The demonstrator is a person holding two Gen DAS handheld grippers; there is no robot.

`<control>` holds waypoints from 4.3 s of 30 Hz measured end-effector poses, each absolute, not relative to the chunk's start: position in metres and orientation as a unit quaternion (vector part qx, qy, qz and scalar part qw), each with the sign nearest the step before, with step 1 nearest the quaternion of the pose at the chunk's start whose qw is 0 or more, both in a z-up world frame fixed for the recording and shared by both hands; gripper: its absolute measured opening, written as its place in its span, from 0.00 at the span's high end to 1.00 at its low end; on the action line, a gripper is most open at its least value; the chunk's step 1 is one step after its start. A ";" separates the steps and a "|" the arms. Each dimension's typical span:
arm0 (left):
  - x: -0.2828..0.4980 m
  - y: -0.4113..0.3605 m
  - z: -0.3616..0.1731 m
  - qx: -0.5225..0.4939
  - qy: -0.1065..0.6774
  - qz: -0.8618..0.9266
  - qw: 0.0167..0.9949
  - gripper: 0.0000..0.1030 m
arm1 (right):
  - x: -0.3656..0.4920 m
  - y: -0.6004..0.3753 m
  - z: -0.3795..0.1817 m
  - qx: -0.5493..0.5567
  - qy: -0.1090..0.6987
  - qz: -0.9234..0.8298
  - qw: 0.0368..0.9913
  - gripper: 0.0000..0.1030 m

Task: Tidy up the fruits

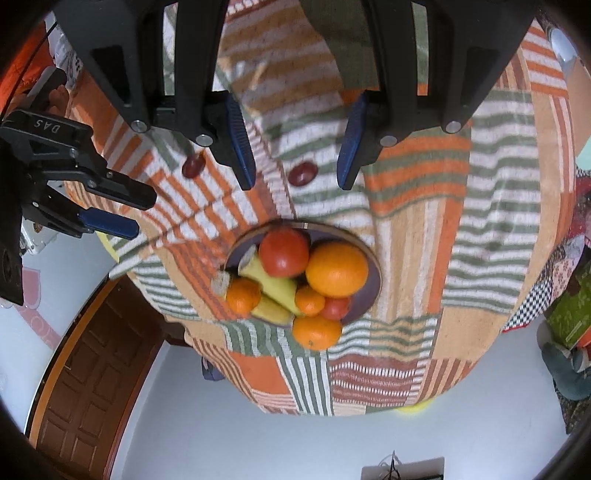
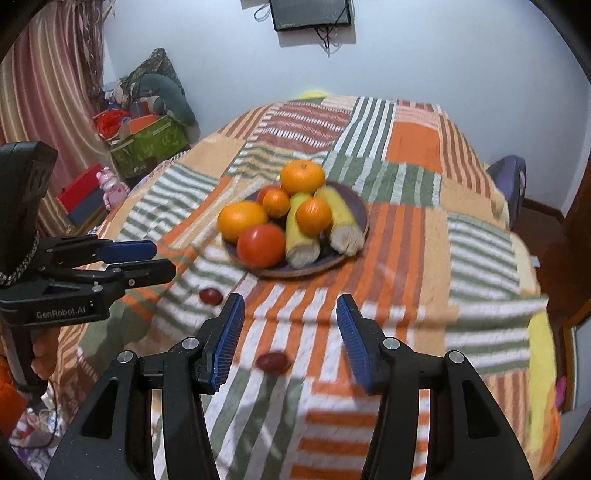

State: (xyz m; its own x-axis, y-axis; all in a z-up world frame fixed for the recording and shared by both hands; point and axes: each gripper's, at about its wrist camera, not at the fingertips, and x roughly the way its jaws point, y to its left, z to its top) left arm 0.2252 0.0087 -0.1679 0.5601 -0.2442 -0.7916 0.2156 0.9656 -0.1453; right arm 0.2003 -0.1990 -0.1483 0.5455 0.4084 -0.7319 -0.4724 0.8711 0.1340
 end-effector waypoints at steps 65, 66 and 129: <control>0.284 0.005 -0.151 -0.014 0.405 -0.131 0.905 0.77 | 0.250 -0.188 -0.127 -0.036 0.357 0.261 0.896 0.73; 0.285 0.005 -0.150 -0.013 0.403 -0.131 0.906 0.77 | 0.254 -0.186 -0.126 -0.038 0.354 0.262 0.897 0.73; 0.118 0.002 0.025 -0.034 0.178 -0.094 0.979 0.71 | 0.131 -0.209 0.014 0.000 0.174 0.248 0.953 0.55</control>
